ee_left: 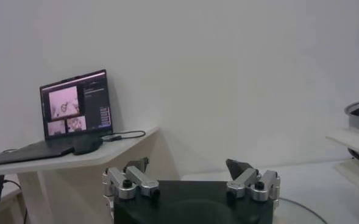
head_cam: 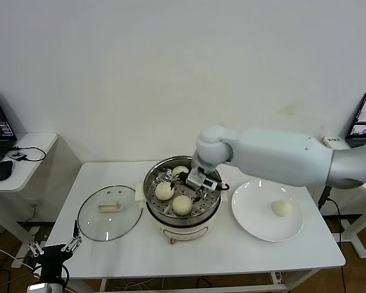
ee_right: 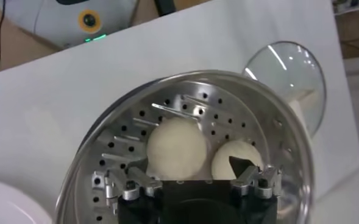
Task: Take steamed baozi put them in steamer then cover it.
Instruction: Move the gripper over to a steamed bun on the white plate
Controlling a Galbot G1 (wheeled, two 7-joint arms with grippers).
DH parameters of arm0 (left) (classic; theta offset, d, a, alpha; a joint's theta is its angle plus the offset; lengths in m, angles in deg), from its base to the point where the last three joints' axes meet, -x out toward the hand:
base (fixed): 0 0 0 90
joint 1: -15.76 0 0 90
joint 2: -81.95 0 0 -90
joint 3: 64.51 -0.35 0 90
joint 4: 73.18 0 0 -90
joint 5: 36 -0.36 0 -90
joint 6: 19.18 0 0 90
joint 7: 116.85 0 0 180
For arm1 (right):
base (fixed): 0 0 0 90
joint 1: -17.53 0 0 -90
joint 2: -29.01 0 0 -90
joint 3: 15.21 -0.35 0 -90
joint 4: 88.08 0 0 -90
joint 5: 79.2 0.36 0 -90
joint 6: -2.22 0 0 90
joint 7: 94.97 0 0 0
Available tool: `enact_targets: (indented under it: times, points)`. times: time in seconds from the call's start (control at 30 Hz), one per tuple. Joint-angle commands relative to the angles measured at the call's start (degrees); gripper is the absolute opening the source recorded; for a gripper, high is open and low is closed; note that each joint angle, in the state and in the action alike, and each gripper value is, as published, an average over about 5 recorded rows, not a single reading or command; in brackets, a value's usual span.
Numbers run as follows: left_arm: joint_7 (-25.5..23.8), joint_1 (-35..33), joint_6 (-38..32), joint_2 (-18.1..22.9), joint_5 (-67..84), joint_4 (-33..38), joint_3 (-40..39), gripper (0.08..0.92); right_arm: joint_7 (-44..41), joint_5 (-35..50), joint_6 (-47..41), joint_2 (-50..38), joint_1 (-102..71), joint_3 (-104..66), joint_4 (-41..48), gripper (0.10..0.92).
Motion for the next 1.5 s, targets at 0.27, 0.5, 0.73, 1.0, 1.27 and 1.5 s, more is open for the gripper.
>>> enact_targets:
  times: [0.27,0.5,0.73,1.0,1.27,1.5]
  points:
    - [0.1,0.4,0.1,-1.1,0.0,-0.2,0.1,0.823,-3.1,3.2,-25.4,-29.7,-0.3,-9.7,-6.2,0.823]
    - [0.1,0.5,0.1,-1.6,-0.4,-0.5,-0.4,0.823,-3.6,-5.2,-22.9,-38.0,-17.3,-20.3,-2.3,0.823]
    - [0.1,-0.3,0.2,-1.4,-1.0,0.0,-0.6,0.823,-3.4,-10.0,-21.0,-37.5,-35.7,-35.3,4.2,0.823]
    - [0.1,-1.1,0.4,-1.5,-1.4,0.3,-0.2,0.823,-2.7,-14.8,-19.1,-32.6,-45.1,-43.1,11.2,0.823]
    - [0.0,-1.2,0.6,-1.4,-1.4,0.4,0.3,0.823,-2.0,-18.2,-17.3,-26.3,-46.9,-44.8,17.9,0.823]
    - [0.0,-1.1,0.7,-1.5,-1.3,0.3,0.5,0.823,-1.3,-19.7,-16.2,-22.0,-47.2,-44.9,21.9,0.823]
